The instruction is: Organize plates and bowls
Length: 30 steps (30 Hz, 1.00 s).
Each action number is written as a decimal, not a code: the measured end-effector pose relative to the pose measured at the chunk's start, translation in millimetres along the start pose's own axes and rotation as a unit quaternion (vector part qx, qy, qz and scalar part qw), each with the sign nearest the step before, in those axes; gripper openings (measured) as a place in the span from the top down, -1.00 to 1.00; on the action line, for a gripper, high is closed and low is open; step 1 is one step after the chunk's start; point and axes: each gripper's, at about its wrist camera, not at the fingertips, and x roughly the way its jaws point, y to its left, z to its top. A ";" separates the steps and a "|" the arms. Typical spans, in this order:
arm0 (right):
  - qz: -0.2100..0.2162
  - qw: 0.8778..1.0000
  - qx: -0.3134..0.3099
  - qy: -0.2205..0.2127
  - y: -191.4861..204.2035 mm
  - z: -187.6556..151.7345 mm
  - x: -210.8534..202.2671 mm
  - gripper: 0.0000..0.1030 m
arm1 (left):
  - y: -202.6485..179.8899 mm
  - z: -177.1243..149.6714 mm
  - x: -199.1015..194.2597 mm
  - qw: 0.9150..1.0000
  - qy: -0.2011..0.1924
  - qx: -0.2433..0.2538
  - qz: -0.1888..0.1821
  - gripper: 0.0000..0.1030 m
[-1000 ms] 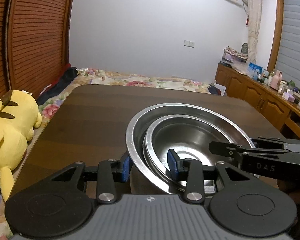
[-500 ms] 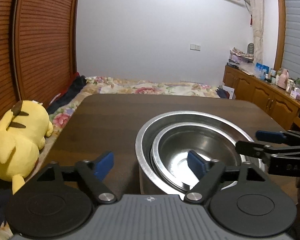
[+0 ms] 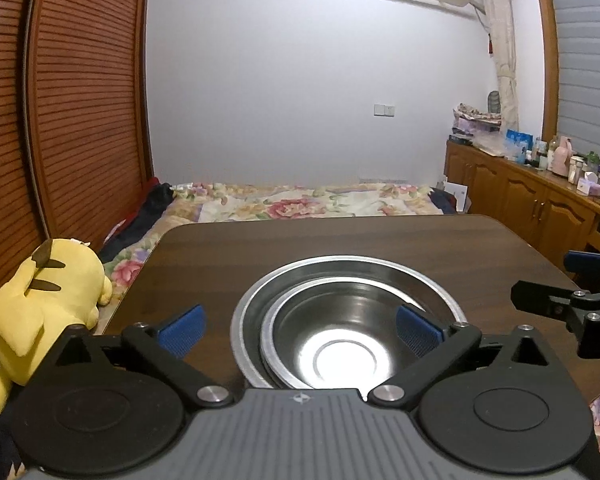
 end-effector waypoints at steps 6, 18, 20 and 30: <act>-0.036 0.999 0.006 0.005 -0.8 -3.0 -8.9 -1.00 | -11.6 -1.2 -3.0 1.000 -0.002 0.001 -0.004 -1.00; -0.068 0.997 0.016 0.012 -1.2 -15.4 -16.4 -1.00 | -28.7 -10.1 -15.5 1.000 -0.011 0.003 -0.015 -1.00; -0.068 0.997 0.018 0.016 -1.9 -18.6 -15.7 -1.00 | -29.5 -12.5 -15.7 1.000 -0.009 0.006 -0.012 -1.00; -0.083 0.996 0.020 0.020 -7.3 -30.4 -15.0 -1.00 | -24.5 -24.2 -8.3 1.000 0.010 0.001 0.003 -1.00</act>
